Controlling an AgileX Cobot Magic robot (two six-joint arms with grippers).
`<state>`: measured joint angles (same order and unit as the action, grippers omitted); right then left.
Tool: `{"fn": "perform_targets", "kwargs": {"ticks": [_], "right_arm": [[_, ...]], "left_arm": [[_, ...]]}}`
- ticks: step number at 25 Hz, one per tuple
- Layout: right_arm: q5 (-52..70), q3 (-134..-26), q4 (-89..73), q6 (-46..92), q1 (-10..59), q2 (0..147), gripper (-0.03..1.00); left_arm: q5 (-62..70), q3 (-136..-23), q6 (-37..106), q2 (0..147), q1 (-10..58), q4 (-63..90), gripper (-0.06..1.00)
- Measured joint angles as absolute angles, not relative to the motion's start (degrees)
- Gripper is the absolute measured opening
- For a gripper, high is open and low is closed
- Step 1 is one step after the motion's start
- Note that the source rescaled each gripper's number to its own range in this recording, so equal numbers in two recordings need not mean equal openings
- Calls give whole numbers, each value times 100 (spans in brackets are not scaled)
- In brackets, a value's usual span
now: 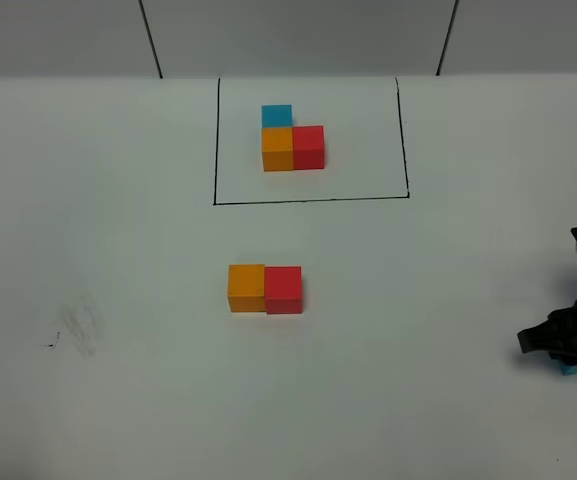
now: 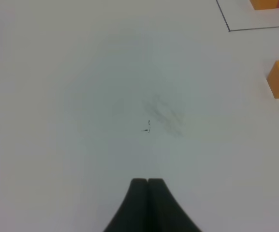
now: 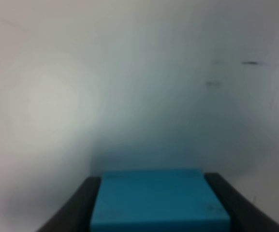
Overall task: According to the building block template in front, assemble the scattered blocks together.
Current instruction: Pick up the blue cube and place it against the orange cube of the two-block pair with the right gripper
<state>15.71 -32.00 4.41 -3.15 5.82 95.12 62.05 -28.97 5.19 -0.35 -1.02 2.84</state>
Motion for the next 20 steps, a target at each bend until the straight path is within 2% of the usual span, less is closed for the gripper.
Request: {"fn": "perform_targets", "kwargs": {"ticks": [10,20], "right_arm": [[2552,-4455,228,-346,1328,8826,43],[2835,-5857,0,-710,2186,9051,43]], "left_arm": [[6205,-2897,519,-35,-102,284,0],[6205,-2897,519,-35,-102,284,0]]}}
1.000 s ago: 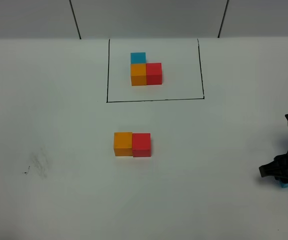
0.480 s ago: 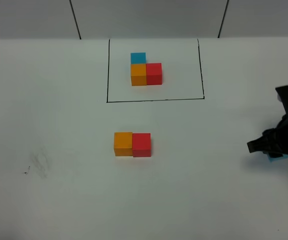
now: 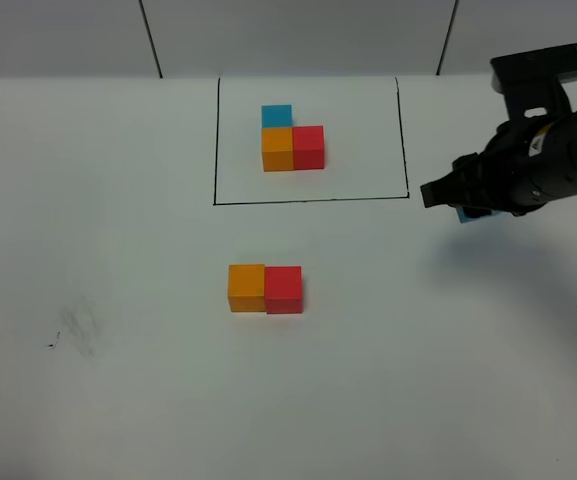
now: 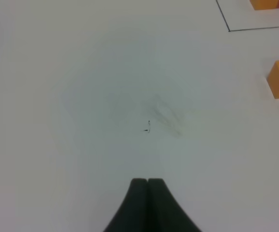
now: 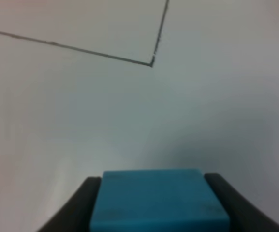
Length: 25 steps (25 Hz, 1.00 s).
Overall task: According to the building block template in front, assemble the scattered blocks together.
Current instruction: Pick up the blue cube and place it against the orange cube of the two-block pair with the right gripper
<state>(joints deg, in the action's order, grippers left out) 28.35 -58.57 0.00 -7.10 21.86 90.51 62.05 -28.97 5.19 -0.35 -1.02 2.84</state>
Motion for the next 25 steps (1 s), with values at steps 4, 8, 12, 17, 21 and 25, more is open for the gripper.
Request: {"fn": "perform_targets", "kwargs": {"ticks": [4,8,12,17,21,25], "right_arm": [[2905,-6358,0,-736,2551,9433,43],[2943,-6892,-82,-740,2942,9956,43],[2973,-7505,-141,-607,3348,10498,43],[2968,-8132,-285,-527,3781,10965,43],[2968,-8507,-360,-534,4034,11310,43],[2990,-8833,-471,-913,4186,11686,43]], "left_arm": [[6205,-2897,519,-35,-102,284,0],[6205,-2897,519,-35,-102,284,0],[6205,-2897,519,-35,-102,284,0],[6205,-2897,519,-35,-102,284,0],[6205,-2897,519,-35,-102,284,0],[6205,-2897,519,-35,-102,284,0]]}}
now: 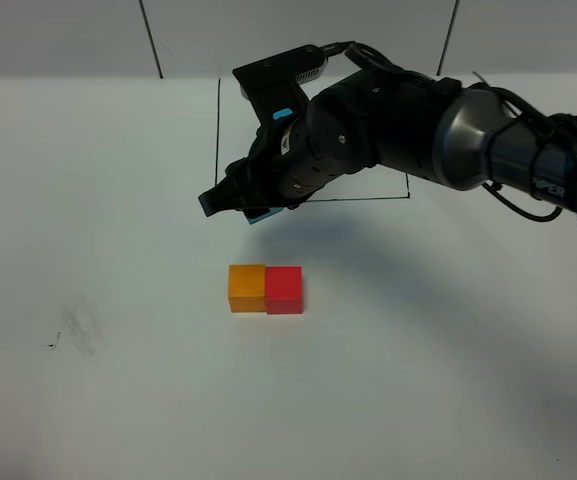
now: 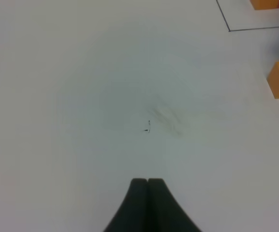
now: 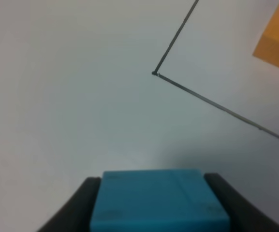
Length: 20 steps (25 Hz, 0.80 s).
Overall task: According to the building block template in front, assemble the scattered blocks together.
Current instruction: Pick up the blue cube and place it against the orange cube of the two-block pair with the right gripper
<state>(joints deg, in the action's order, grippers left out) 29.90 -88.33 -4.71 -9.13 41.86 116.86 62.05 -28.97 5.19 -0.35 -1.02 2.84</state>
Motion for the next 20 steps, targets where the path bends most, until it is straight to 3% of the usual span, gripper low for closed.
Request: {"fn": "perform_targets", "kwargs": {"ticks": [13,20], "right_arm": [[2170,-8978,-548,-3432,4247,12358,43],[2355,-8978,139,-3955,4247,12566,43]], "left_arm": [[6205,-2897,519,-35,-102,284,0],[6205,-2897,519,-35,-102,284,0]]}}
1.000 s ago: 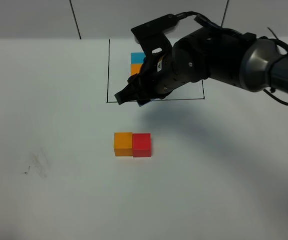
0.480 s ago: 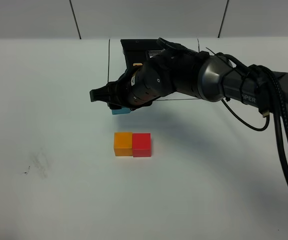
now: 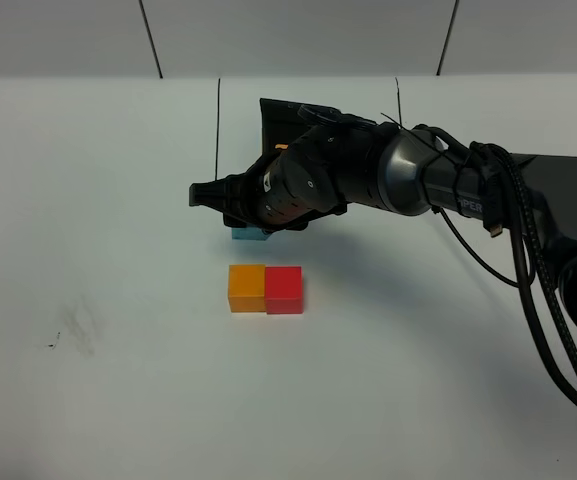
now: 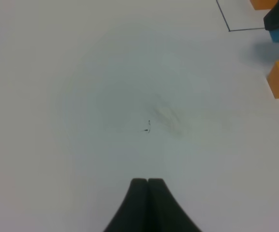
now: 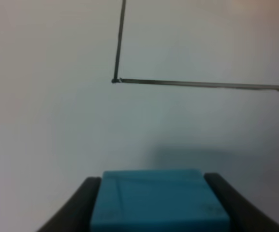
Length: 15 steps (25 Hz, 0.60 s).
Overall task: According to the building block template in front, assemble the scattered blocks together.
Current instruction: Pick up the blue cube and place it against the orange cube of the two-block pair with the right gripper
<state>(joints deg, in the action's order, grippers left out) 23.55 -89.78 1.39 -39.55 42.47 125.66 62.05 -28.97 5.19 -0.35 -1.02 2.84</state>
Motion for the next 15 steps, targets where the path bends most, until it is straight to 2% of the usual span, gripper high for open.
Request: {"fn": "perform_targets", "kwargs": {"ticks": [9,15], "right_arm": [[2322,-8978,212,-3988,4247,12566,43],[2928,-8978,117,-3988,4247,12566,43]], "left_arm": [[6205,-2897,519,-35,-102,284,0],[6205,-2897,519,-35,-102,284,0]]}}
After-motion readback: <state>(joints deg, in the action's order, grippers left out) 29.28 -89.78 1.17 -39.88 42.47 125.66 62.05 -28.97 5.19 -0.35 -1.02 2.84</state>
